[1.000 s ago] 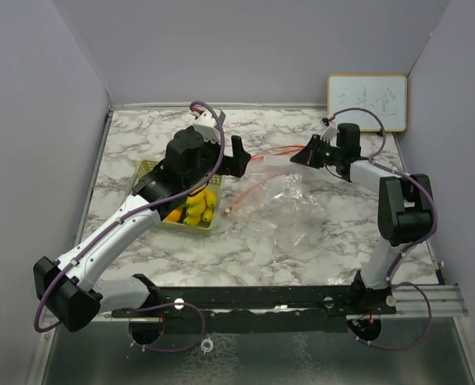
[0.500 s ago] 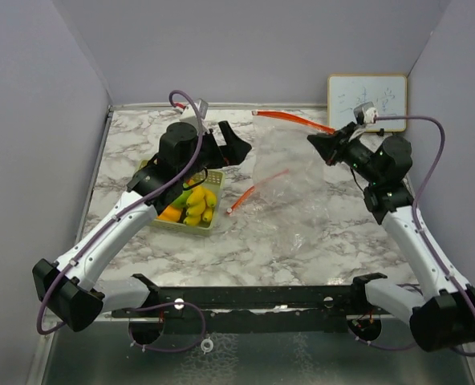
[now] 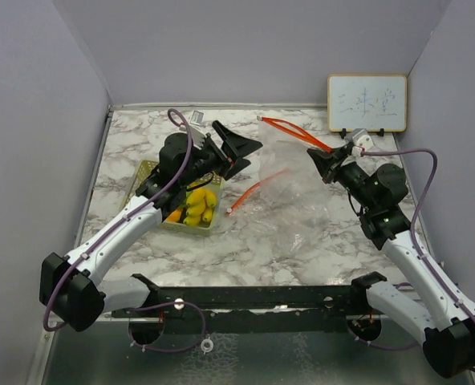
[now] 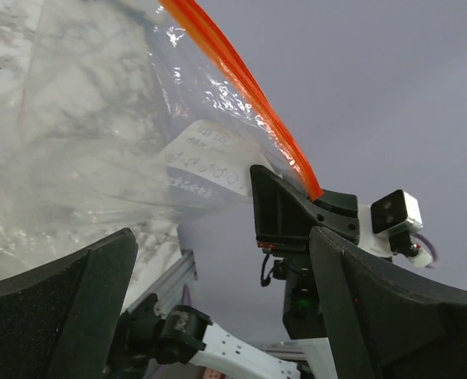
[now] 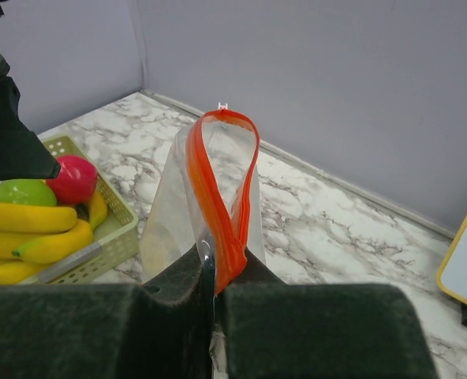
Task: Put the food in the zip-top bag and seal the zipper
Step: Pick up the zipper food storage bag at the center of the board, then open the zipper of the food storage bag at the center of the board.
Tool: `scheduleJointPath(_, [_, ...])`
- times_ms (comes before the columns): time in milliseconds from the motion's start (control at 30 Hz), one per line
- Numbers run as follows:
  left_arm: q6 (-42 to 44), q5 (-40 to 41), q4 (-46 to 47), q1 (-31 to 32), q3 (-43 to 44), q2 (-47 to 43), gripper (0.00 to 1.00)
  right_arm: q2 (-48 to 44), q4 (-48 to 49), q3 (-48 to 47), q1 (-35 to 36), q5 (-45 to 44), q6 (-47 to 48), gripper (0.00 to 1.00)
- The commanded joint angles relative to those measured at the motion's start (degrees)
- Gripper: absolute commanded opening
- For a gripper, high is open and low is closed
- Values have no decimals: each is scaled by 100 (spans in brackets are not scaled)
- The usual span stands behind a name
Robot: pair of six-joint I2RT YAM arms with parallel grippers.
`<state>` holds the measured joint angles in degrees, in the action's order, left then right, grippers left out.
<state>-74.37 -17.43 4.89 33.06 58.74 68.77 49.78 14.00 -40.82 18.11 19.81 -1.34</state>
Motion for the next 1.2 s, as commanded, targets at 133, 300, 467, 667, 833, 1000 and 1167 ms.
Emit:
scheduleJointPath(133, [-1305,-525,874,-19,357,474,93,-113,442,244,474,-355,694,3])
scheduleJointPath(300, [-1302,-538,607,-19,831,870,93,-43,463,273,854,-605,980,3])
scheduleJointPath(467, [-1190,-595,427,-18,1112,1251,92,-48,400,248,1123,-788,1156,3])
scheduleJointPath(667, [-1206,-850,496,-18,985,1508,91,-30,307,188,1400,-1153,1396,3])
scheduleJointPath(833, [-1120,-794,491,-19,927,1497,87,73,255,127,1701,-1456,1588,3])
scheduleJointPath(1000, [-1027,-816,616,-18,969,1631,65,106,230,110,1979,-1750,1709,3])
scheduleJointPath(1167, [-1067,-947,1010,-23,814,1793,38,86,202,74,2084,-1895,1767,3])
